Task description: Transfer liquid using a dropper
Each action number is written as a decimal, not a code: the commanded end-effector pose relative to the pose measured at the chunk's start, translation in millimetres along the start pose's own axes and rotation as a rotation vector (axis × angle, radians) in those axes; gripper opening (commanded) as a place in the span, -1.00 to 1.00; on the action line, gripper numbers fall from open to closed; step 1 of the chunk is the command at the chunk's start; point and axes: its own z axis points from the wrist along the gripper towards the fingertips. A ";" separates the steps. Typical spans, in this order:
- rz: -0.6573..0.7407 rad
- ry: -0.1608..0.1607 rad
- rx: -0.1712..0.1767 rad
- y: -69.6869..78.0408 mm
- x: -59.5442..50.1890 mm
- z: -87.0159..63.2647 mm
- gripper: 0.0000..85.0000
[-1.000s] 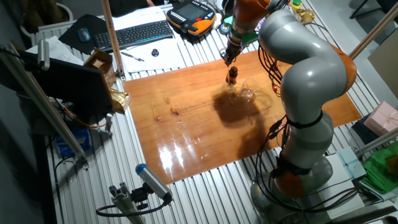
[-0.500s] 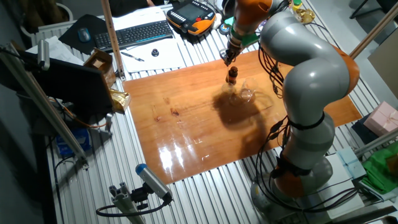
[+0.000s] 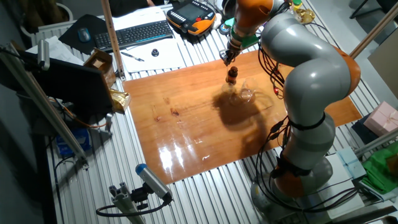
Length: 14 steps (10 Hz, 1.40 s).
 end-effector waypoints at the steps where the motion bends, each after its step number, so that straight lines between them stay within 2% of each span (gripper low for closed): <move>1: -0.009 0.003 0.006 0.1 0.2 -0.4 -0.98; 4: 0.005 0.058 -0.015 1.4 1.6 -1.9 -0.98; 6: 0.056 0.081 0.005 1.4 1.6 -1.9 -0.98; 8: 0.092 0.087 0.026 1.4 1.6 -1.9 -0.98; 11: 0.102 0.074 0.032 1.4 1.6 -1.9 -0.98; 12: 0.077 0.083 0.020 -9.3 -5.0 -5.2 -0.98; 14: 0.049 0.082 0.025 -31.4 -18.5 -11.3 -0.98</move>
